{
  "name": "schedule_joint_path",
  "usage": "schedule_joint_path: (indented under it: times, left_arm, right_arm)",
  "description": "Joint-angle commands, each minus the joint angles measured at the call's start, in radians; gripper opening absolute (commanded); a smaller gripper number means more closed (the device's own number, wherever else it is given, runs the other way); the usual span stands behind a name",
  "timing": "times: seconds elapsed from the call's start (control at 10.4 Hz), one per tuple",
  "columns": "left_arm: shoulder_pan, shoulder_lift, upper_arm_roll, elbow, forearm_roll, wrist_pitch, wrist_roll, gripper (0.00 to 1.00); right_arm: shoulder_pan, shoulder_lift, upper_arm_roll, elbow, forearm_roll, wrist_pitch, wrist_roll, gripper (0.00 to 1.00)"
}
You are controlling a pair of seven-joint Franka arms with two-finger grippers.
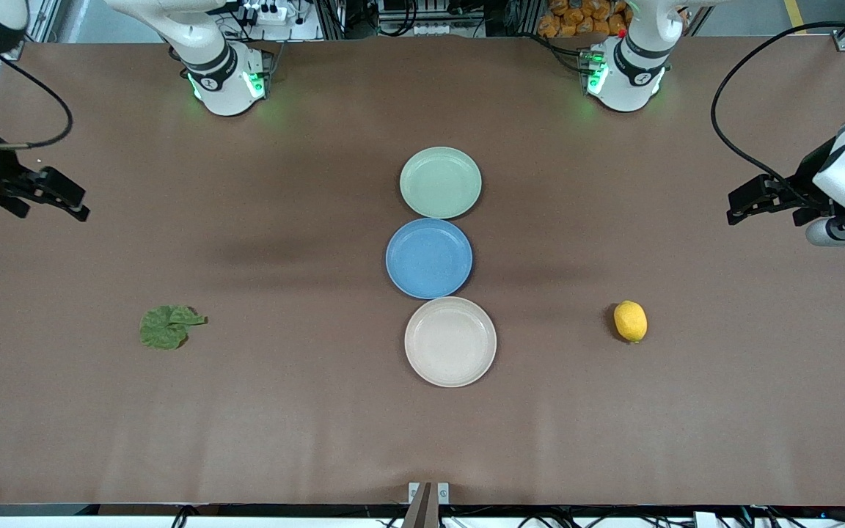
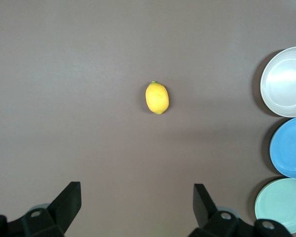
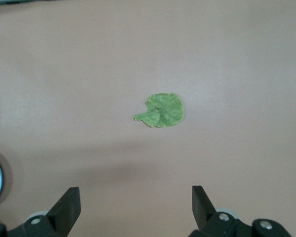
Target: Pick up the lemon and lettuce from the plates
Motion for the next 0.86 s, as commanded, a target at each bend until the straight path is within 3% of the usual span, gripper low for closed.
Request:
schedule_joint_path:
  times: [0.0, 0.38, 0.77]
  left_arm:
    - [0.005, -0.001, -0.005, 0.004, -0.003, -0.012, 0.007, 1.00]
    - [0.005, -0.001, -0.005, 0.004, -0.003, -0.012, 0.007, 1.00]
    - [0.004, -0.001, -0.005, 0.002, -0.003, -0.012, 0.007, 1.00]
  right_arm:
    - [-0.004, 0.032, 0.003, 0.136, -0.014, -0.124, 0.007, 1.00]
    - [0.010, 0.034, 0.006, 0.247, -0.008, -0.327, 0.020, 1.00]
    - [-0.005, 0.035, 0.036, 0.250, 0.001, -0.321, -0.022, 1.00]
